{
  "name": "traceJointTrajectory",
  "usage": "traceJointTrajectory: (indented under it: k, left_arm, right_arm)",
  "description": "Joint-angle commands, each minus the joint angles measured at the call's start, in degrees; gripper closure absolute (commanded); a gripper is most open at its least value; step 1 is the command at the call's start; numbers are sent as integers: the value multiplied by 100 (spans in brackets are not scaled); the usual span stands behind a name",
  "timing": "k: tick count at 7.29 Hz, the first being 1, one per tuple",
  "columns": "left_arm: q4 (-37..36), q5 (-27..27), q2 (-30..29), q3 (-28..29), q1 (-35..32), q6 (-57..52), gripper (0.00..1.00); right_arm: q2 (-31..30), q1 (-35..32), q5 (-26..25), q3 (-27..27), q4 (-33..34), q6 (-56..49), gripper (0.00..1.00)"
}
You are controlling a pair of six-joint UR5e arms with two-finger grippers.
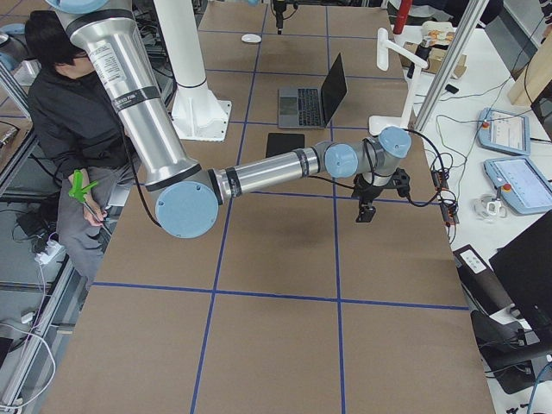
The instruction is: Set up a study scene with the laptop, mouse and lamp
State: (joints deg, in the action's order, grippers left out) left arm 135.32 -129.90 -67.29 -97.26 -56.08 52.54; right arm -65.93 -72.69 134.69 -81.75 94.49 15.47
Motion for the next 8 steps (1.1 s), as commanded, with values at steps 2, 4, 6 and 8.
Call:
traceJointTrajectory:
  k: [2,4,6,8]
  left_arm:
    - [572,61,505,-47,457,152,0]
    - [662,61,603,-65,694,160,0]
    - [662,61,630,-91,1010,283,0]
    - [671,52,734,-152,1247,371,0]
  right_arm:
    - [1,9,-13,1,0,9,1]
    - [10,1,-13,1,9,9,1]
    - [10,27,-22,1,9,44,1]
    - [2,27,-13,1,9,44,1]
